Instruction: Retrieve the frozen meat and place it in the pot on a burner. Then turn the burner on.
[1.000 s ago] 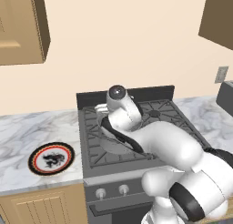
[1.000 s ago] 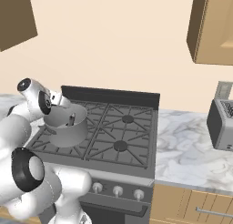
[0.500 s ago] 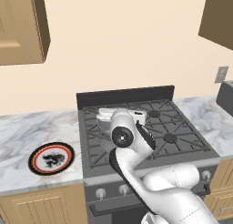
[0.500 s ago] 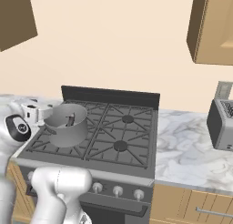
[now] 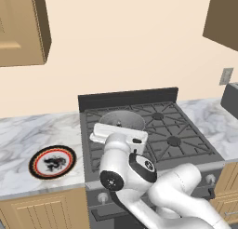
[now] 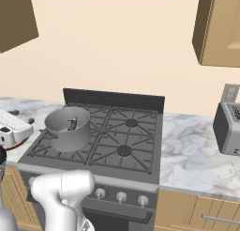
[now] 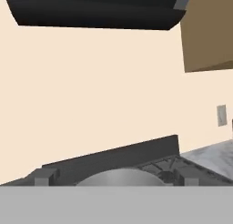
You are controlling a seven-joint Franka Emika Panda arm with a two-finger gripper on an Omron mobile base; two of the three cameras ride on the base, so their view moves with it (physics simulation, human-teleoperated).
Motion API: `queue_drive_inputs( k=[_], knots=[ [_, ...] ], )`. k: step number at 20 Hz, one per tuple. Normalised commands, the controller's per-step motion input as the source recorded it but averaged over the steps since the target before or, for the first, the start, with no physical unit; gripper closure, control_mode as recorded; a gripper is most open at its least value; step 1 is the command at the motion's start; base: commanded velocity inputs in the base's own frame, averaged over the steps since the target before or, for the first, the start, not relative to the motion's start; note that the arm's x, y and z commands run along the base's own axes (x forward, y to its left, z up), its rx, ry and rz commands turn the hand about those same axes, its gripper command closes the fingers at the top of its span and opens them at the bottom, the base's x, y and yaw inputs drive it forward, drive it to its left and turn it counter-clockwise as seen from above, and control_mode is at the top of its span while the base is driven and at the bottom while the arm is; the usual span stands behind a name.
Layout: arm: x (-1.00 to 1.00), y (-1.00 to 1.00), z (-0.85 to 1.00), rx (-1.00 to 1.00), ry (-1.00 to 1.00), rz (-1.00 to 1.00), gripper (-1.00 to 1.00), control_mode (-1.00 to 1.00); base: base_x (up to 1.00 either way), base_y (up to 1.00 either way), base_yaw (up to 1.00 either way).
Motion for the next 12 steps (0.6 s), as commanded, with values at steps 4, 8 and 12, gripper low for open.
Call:
queue_drive_inputs(
  k=[4, 8, 12],
  knots=[
    [0.0, 0.0, 0.2, 0.04, 0.02, -0.08, -1.0, -1.0, 0.0, 0.0, 0.0],
    [-0.28, -0.21, 0.85, 0.24, 0.43, -0.25, -1.0, -1.0, 0.0, 0.0, 0.0],
    [-0.74, -0.6, 0.14, 0.2, 0.49, -0.15, -1.0, -1.0, 0.0, 0.0, 0.0]
  ],
)
